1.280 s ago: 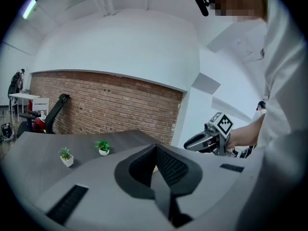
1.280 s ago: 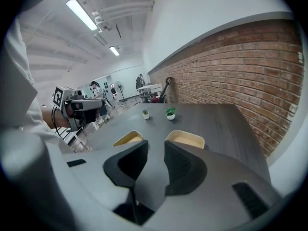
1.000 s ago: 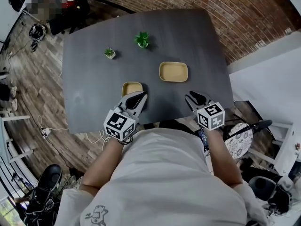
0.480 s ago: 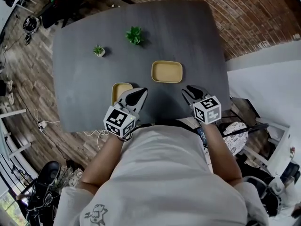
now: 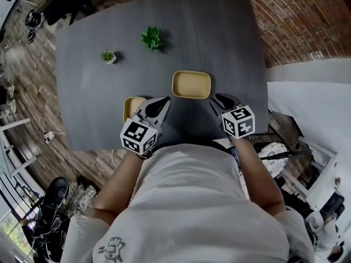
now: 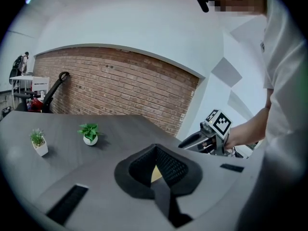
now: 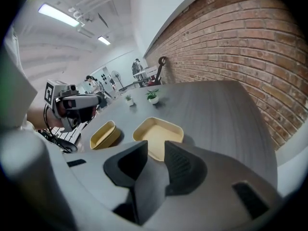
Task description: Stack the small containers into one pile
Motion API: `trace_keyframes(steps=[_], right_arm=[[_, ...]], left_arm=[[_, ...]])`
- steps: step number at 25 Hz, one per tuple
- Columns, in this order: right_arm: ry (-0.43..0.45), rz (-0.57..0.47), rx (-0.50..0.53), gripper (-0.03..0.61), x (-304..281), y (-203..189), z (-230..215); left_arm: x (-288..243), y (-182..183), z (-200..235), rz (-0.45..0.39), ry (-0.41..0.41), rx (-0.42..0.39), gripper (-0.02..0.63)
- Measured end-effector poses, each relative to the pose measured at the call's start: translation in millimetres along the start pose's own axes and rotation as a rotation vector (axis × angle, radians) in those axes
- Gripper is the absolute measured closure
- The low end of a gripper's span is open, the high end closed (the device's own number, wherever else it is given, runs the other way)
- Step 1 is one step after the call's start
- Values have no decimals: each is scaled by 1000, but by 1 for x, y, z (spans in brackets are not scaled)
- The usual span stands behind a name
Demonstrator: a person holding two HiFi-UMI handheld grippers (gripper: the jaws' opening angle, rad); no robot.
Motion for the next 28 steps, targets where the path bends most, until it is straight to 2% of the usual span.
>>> trace_keyframes(steps=[8, 14, 28], right_arm=[[10, 64, -61, 469, -34, -3, -20], [25, 143, -169, 472, -62, -11, -32], [17, 215, -338, 492, -95, -18, -36]], left_arm=[[-29, -10, 24, 48, 35, 27, 603], [-48, -22, 38, 88, 46, 54, 603], [-69, -31, 57, 125, 62, 93, 603]])
Point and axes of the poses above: the fingertips, and each gripper's own axes: x backward along the fingers, z to its left, y out of its top, the point moved 8 cm from there along x, backward along the fingers, and after that the axes turned 12 degrees about -y, right-handed, at the moved point
